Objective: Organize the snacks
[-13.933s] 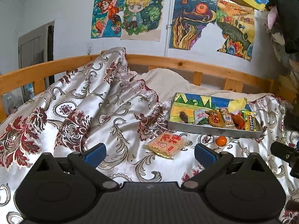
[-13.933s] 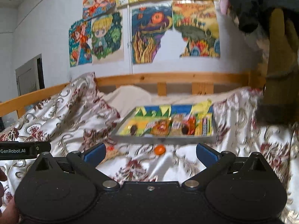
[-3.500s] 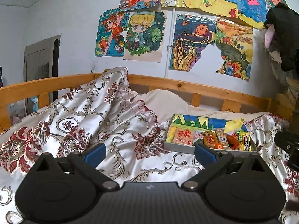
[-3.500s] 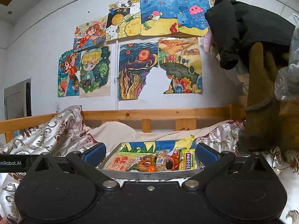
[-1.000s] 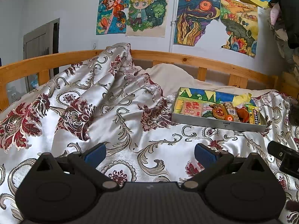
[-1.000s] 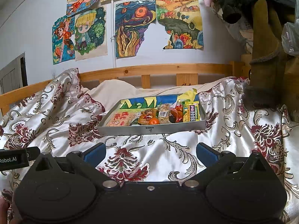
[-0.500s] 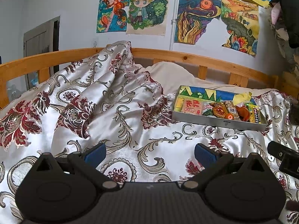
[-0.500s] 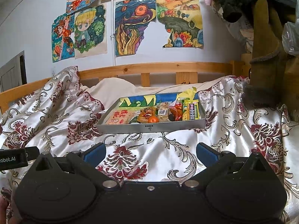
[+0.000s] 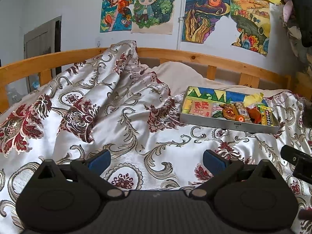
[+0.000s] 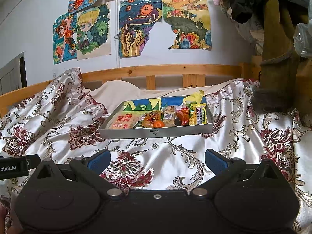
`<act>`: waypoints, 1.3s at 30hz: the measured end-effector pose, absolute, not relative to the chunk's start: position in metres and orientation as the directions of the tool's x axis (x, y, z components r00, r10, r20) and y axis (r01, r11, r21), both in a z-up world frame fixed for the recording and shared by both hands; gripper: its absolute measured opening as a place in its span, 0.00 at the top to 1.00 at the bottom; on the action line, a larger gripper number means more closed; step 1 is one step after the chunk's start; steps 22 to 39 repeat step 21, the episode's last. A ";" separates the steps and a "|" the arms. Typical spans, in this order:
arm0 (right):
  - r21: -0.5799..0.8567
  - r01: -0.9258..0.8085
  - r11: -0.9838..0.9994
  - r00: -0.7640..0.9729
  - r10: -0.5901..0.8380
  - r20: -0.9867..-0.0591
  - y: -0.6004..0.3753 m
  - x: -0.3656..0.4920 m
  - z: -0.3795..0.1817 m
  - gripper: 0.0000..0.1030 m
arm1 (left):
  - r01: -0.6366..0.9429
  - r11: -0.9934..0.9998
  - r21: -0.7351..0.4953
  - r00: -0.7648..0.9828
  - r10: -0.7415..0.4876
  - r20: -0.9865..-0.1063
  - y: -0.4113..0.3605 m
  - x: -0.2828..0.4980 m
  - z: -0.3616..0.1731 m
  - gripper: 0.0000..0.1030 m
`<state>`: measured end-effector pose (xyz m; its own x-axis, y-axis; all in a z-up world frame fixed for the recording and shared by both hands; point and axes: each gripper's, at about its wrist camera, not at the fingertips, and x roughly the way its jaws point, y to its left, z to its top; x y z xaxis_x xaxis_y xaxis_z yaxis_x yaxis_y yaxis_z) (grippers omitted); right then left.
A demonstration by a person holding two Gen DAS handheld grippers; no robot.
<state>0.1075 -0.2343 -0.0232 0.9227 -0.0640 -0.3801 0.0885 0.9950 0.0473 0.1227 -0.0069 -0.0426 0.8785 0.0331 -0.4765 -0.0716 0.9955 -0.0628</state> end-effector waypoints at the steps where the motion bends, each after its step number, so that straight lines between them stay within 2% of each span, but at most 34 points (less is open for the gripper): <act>1: 0.046 0.089 0.995 0.922 -0.065 -0.382 -0.235 0.108 -0.024 0.01 | -0.078 0.995 -0.055 0.878 0.042 -0.477 -0.007 0.123 -0.043 0.01; 8: 0.042 0.092 0.995 0.921 -0.068 -0.385 -0.236 0.108 -0.024 0.01 | -0.069 0.998 0.004 0.869 0.062 -0.490 -0.013 0.124 -0.045 0.01; 39: 0.041 0.090 0.995 0.920 -0.068 -0.386 -0.236 0.108 -0.023 0.01 | -0.070 0.998 -0.003 0.866 0.059 -0.496 -0.011 0.125 -0.046 0.01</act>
